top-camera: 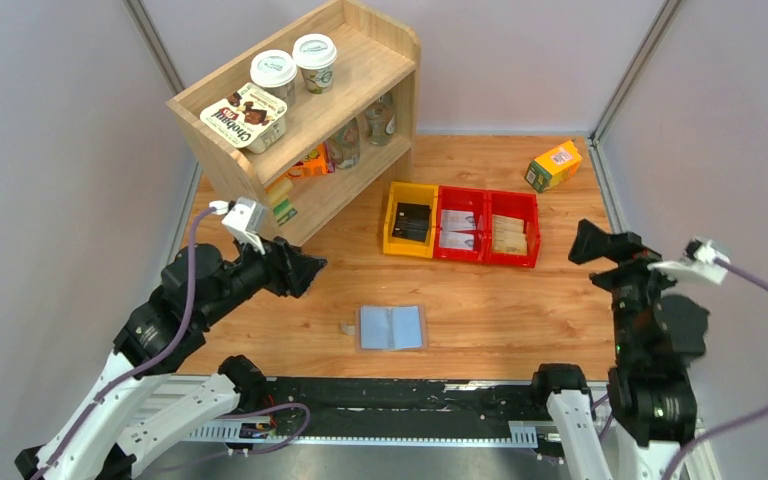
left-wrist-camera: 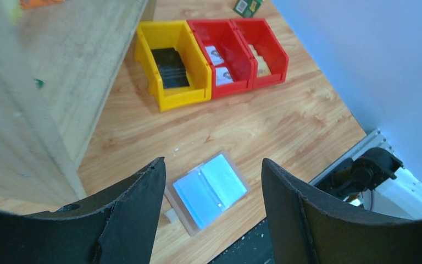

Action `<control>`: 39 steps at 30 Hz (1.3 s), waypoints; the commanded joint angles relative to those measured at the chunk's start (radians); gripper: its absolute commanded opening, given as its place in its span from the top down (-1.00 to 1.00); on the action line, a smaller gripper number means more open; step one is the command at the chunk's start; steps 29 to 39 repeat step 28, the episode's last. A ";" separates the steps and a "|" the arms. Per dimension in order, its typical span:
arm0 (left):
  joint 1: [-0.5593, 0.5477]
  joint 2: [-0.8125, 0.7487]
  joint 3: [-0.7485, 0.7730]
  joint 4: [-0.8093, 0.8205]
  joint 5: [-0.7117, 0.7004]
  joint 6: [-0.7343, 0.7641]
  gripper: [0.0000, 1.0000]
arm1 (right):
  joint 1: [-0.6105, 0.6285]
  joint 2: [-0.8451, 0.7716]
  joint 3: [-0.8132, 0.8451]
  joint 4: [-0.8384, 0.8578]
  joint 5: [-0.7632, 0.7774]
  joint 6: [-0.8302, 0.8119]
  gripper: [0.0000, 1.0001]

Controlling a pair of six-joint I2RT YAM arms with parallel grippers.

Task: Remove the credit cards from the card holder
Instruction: Reset both arms

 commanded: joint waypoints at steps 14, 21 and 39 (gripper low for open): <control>0.001 -0.299 0.006 -0.106 -0.233 0.035 -0.44 | 0.185 -0.467 -0.157 0.048 0.266 -0.276 -1.00; 0.001 -0.440 -0.065 -0.173 -0.424 -0.029 -0.44 | 0.199 -0.475 -0.186 0.043 0.332 -0.282 -1.00; 0.001 -0.562 -0.135 -0.226 -0.610 -0.053 -0.46 | 0.251 -0.478 -0.223 0.043 0.418 -0.302 -1.00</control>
